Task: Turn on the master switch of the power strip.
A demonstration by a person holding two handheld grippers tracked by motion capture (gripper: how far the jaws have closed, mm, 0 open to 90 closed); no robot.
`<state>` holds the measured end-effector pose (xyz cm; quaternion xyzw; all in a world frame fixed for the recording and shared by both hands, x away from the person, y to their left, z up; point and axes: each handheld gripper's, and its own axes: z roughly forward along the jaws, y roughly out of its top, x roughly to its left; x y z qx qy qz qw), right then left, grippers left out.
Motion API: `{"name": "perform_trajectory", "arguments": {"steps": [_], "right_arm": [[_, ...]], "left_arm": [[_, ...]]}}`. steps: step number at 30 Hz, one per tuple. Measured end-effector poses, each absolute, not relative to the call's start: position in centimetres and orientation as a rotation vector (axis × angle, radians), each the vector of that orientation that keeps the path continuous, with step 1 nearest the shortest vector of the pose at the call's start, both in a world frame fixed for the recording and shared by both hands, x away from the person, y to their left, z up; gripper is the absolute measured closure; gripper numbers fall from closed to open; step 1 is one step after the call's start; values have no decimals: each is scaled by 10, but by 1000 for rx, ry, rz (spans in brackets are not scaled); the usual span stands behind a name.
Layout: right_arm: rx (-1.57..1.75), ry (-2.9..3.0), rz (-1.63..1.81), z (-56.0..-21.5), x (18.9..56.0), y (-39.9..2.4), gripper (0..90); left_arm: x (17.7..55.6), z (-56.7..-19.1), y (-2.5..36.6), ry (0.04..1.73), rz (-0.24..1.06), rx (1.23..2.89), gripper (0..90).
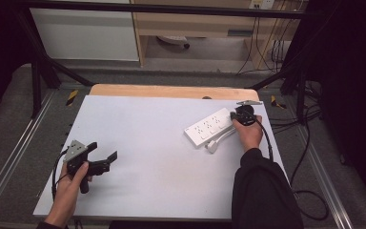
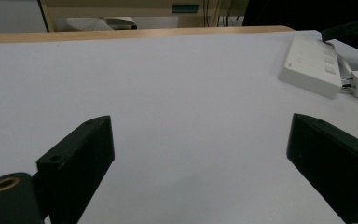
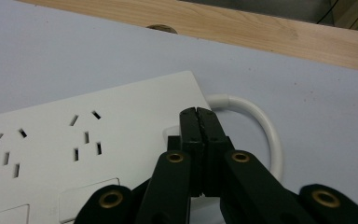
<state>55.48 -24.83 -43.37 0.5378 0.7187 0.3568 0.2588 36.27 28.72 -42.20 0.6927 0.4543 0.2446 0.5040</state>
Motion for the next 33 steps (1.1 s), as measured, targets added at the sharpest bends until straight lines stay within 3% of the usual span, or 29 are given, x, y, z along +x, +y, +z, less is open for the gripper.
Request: {"name": "perform_trajectory", "arguments": {"steps": [33], "right_arm": [[1449,1932,954,-437,552,-248,900]], "left_arm": [[362,-422,288,1110,601,1675,75]]}}
